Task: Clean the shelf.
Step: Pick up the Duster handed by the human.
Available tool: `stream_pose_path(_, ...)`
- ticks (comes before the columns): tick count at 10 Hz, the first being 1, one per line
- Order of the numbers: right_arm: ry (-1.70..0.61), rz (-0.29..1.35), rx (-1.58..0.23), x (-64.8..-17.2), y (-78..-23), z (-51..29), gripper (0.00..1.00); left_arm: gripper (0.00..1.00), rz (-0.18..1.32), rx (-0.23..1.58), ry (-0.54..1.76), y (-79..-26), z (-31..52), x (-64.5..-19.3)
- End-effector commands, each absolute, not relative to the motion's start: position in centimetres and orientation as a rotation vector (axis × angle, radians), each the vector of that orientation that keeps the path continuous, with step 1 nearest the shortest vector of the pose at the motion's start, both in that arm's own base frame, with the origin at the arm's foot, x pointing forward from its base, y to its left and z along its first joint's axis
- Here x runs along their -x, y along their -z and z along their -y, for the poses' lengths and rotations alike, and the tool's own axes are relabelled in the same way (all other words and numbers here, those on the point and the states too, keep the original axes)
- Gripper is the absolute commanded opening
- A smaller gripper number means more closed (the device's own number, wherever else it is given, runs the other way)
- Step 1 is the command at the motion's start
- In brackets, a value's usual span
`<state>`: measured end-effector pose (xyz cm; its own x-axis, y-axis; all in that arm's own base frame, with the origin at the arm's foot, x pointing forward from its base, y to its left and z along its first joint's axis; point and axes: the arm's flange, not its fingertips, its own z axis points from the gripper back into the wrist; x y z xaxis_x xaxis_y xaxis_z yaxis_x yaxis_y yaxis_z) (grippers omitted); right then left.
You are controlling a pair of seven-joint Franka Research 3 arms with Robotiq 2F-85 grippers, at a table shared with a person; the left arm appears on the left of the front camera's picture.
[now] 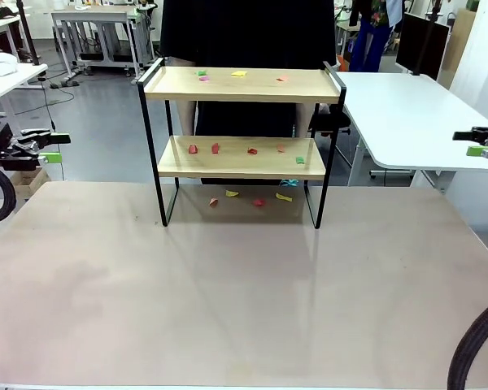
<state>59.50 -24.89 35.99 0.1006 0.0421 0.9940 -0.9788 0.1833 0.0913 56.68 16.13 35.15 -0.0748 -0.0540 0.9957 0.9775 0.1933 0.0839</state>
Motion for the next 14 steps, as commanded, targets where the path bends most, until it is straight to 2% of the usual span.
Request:
stream_pose_path(1, -1.03, 1.235, -1.092, -60.14, -36.54, 24.9, 1.0, 1.0, 1.355, 1.032, 1.112, -35.54, -16.47, -57.06)
stream_pose_path(14, -1.03, 1.195, -1.08, -59.66, -36.25, 24.91, 1.0, 1.0, 1.335, 1.007, 1.127, -35.08, -16.37, -56.64)
